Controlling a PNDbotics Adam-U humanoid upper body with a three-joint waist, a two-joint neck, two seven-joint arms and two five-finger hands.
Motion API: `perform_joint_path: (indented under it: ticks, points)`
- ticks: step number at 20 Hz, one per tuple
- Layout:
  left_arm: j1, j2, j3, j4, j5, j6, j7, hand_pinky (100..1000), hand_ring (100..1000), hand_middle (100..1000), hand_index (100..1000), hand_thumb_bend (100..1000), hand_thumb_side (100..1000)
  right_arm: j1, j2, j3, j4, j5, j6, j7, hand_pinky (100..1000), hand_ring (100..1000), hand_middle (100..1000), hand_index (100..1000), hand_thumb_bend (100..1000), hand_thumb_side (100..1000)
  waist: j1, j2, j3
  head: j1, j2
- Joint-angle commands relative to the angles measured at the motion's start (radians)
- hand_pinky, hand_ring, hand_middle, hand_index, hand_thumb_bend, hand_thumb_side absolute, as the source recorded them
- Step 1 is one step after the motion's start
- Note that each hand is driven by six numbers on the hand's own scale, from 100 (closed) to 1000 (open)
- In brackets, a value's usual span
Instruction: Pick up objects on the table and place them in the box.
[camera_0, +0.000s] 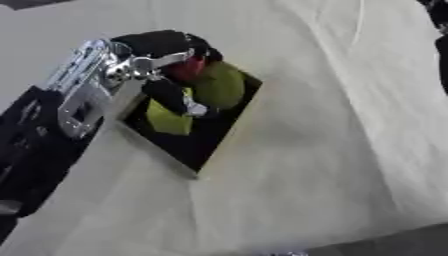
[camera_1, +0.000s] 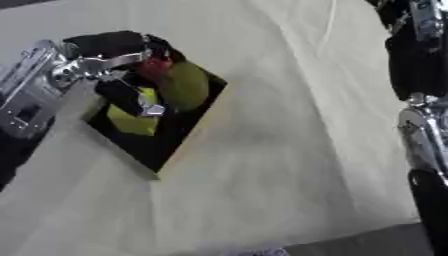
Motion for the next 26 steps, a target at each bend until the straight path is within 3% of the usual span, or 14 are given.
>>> perform_joint_path:
  ticks: [1, 5, 8, 10, 14, 16, 19, 26]
  points:
    - [-0.014, 0.041, 0.035, -0.108, 0.042, 0.018, 0.017, 883, 841, 816, 947, 459, 666, -0.003, -0.017, -0.007, -0.02, 0.0, 0.001, 0.0, 860, 886, 690, 774, 100, 673, 0.003, -0.03, 0.003, -0.002, -0.007]
    - [-0.017, 0.077, 0.108, -0.262, 0.112, 0.082, 0.05, 875, 826, 805, 937, 353, 658, -0.001, -0.022, -0.011, -0.02, 0.0, -0.006, -0.006, 860, 885, 689, 773, 100, 671, -0.001, -0.037, 0.008, -0.001, -0.006]
    - [-0.007, 0.11, 0.188, -0.383, 0.178, 0.134, 0.13, 871, 810, 793, 924, 297, 650, -0.003, -0.03, -0.016, -0.02, -0.001, -0.019, -0.012, 860, 883, 689, 773, 100, 668, -0.007, -0.042, 0.016, 0.0, 0.0]
    - [0.013, 0.136, 0.24, -0.455, 0.242, 0.169, 0.217, 863, 800, 787, 916, 282, 619, -0.004, -0.037, -0.019, -0.02, -0.002, -0.031, -0.017, 859, 882, 690, 773, 100, 664, -0.012, -0.045, 0.023, 0.001, 0.002]
    - [0.081, 0.2, 0.345, -0.572, 0.432, 0.222, 0.479, 850, 782, 771, 909, 260, 586, -0.009, -0.052, -0.027, -0.02, 0.001, -0.062, -0.027, 858, 880, 691, 774, 100, 658, -0.029, -0.047, 0.043, -0.001, -0.002]
    - [0.12, 0.226, 0.388, -0.589, 0.55, 0.211, 0.629, 843, 776, 767, 910, 266, 577, -0.011, -0.056, -0.032, -0.02, 0.006, -0.08, -0.036, 858, 879, 692, 774, 100, 652, -0.041, -0.048, 0.054, -0.001, -0.002]
    - [0.183, 0.263, 0.427, -0.593, 0.683, 0.139, 0.793, 839, 773, 764, 911, 277, 567, -0.013, -0.057, -0.041, -0.02, 0.025, -0.113, -0.058, 859, 877, 694, 774, 100, 648, -0.063, -0.044, 0.073, 0.003, -0.007]
    - [0.309, 0.282, 0.476, -0.594, 0.815, -0.026, 0.936, 836, 773, 762, 916, 289, 565, -0.018, -0.054, -0.056, -0.02, 0.074, -0.175, -0.115, 860, 877, 705, 782, 100, 638, -0.108, -0.036, 0.104, 0.012, -0.015]
